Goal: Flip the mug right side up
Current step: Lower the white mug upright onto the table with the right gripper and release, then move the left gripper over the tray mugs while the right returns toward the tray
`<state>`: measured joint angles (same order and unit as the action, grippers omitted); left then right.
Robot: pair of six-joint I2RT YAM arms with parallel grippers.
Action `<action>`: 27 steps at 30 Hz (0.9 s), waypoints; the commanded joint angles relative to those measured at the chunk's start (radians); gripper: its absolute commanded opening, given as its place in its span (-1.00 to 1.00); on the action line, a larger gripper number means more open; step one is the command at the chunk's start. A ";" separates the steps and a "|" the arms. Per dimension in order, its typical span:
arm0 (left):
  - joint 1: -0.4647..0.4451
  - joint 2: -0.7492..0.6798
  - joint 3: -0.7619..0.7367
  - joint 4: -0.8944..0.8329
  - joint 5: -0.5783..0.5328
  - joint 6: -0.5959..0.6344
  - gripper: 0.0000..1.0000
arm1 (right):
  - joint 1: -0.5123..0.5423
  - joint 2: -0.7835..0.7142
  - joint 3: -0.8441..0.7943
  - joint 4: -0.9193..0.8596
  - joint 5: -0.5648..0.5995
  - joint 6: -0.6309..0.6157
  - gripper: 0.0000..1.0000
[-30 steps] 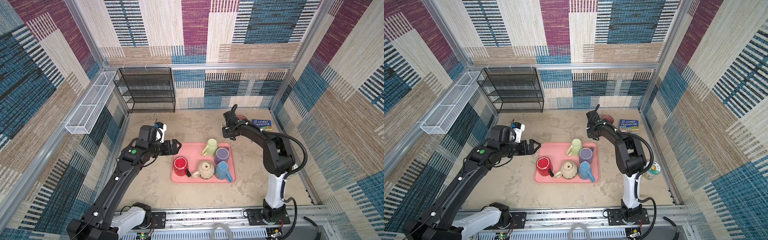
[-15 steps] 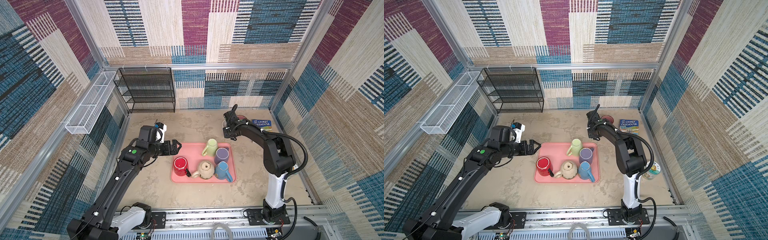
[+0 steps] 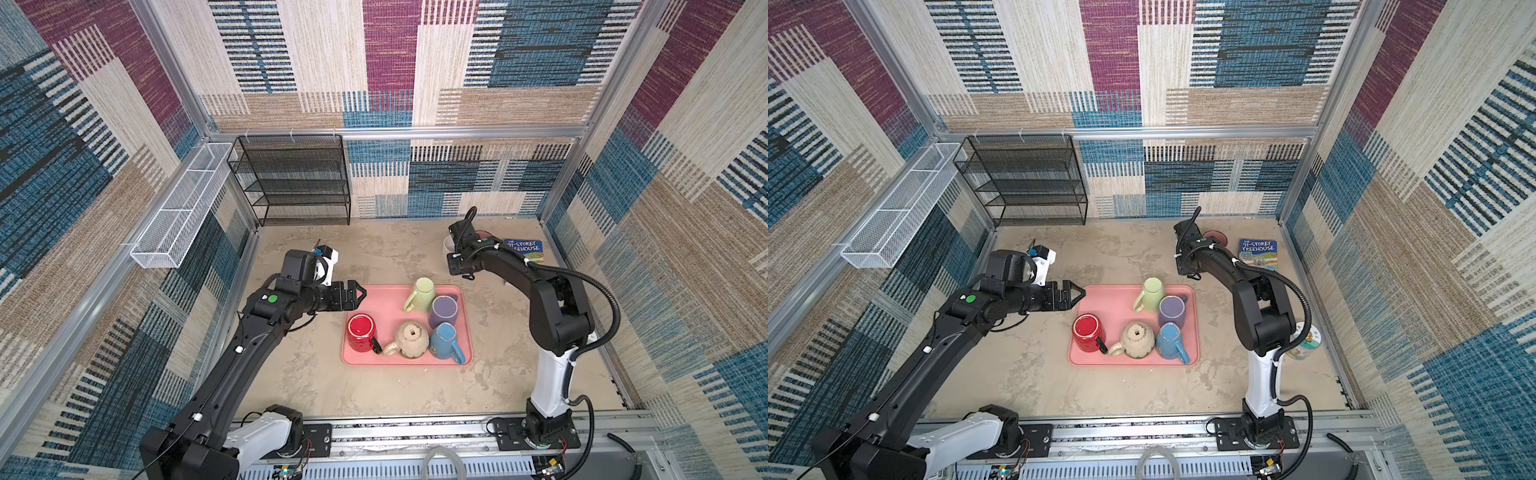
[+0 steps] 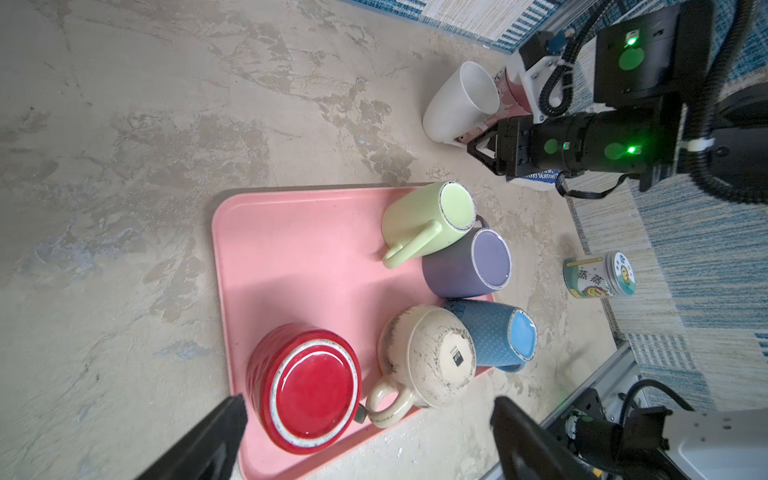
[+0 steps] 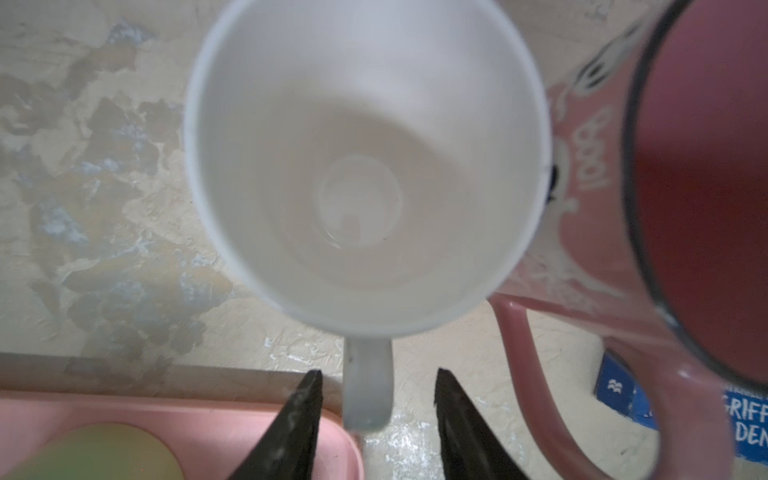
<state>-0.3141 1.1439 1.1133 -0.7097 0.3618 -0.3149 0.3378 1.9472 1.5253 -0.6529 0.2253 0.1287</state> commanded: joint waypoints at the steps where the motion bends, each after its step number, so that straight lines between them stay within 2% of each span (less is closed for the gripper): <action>1: -0.020 0.031 0.034 -0.006 0.024 0.043 0.94 | 0.009 -0.064 -0.021 0.049 -0.019 -0.014 -0.01; 5: -0.065 0.067 0.079 -0.025 -0.012 0.052 0.90 | 0.023 -0.178 -0.092 0.120 -0.078 -0.035 0.07; 11: -0.139 0.083 0.119 -0.030 -0.081 0.104 0.86 | 0.057 -0.439 -0.302 0.294 -0.191 -0.048 0.20; 17: -0.170 0.106 0.139 -0.038 -0.116 0.115 0.88 | 0.063 -0.662 -0.491 0.397 -0.322 -0.006 0.31; 21: -0.225 0.137 0.171 -0.071 -0.134 0.201 0.85 | 0.066 -0.747 -0.574 0.422 -0.396 0.030 0.32; 24: -0.232 0.182 0.194 -0.077 -0.123 0.229 0.77 | 0.067 -0.811 -0.646 0.468 -0.431 0.066 0.31; 25: -0.235 0.205 0.202 -0.077 -0.119 0.240 0.61 | 0.068 -0.831 -0.670 0.485 -0.445 0.079 0.31; 27: -0.245 0.242 0.213 -0.076 -0.132 0.265 0.54 | 0.068 -0.860 -0.708 0.513 -0.473 0.100 0.31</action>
<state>-0.5484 1.3537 1.3090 -0.7681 0.2367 -0.1310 0.4046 1.1179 0.8501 -0.2337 -0.1787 0.1761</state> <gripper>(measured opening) 0.769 0.656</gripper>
